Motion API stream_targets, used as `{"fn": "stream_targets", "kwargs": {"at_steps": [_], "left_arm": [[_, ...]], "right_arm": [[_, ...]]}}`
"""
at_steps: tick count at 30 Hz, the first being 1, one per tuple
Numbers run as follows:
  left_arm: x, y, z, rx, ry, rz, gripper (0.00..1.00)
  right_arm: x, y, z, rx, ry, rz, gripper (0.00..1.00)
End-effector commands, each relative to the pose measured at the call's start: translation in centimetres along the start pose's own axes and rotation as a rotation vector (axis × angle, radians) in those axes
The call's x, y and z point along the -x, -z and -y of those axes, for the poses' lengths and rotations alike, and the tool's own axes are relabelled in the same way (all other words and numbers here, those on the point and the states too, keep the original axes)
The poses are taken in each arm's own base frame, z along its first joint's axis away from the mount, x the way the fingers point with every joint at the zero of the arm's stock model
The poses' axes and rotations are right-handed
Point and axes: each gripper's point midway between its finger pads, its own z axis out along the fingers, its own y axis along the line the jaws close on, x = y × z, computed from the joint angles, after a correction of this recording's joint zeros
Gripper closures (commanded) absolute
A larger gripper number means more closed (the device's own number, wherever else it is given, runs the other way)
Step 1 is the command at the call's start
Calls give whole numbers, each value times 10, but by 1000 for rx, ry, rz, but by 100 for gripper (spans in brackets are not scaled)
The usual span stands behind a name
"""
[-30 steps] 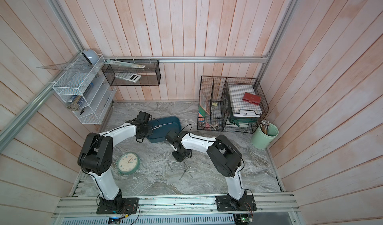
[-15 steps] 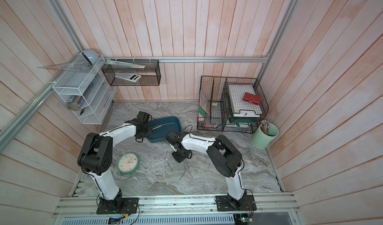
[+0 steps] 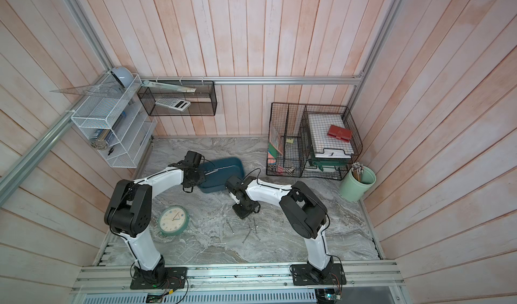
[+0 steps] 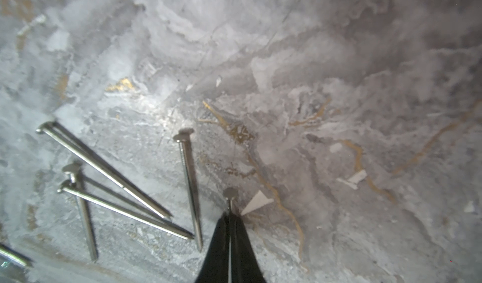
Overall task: Put the nails on the desktop into the storage box
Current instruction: Pick up the nail from the center of the board, then place the nail in the storage box.
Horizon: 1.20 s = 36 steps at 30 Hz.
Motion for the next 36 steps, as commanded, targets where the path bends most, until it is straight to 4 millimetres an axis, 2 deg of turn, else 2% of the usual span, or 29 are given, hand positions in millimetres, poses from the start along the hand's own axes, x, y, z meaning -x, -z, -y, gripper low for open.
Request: {"fn": "stream_targets", "kwargs": {"at_steps": [1, 8, 11, 13, 16, 18, 21, 25, 29, 30, 32, 33, 36], "left_arm": [[-18, -3, -12, 30, -15, -58, 100], [-25, -5, -9, 15, -17, -77, 100], [-29, -5, -5, 7, -24, -83, 100], [-32, -5, -3, 3, -25, -88, 100], [-36, -4, -1, 1, -25, -95, 100], [-38, -3, 0, -2, -23, -94, 100], [-39, -1, 2, -13, -21, -100, 100], [-40, 2, 4, -12, -23, -100, 100], [-42, 3, 2, -8, -21, -101, 100], [-42, 3, 2, -8, -22, -100, 100], [-42, 4, 3, -12, -18, -98, 100], [-43, 4, 3, -11, -18, -100, 100], [-43, 5, 3, -11, -19, -97, 100]], "right_arm": [[15, 45, 7, -21, 23, 77, 100], [34, 126, -2, 20, 36, 242, 100], [65, 149, 10, -22, -9, 385, 100], [94, 163, 14, 28, -24, 461, 100], [131, 158, 22, 119, -46, 455, 100], [150, 151, 18, 202, -60, 432, 100], [171, 132, 24, 215, -73, 397, 100], [187, 107, 31, 270, -94, 339, 100], [186, 91, 28, 296, -94, 296, 100], [184, 92, 28, 298, -95, 294, 97], [183, 93, 30, 286, -101, 307, 71], [182, 94, 32, 280, -102, 315, 61], [182, 106, 35, 303, -118, 342, 52]]}}
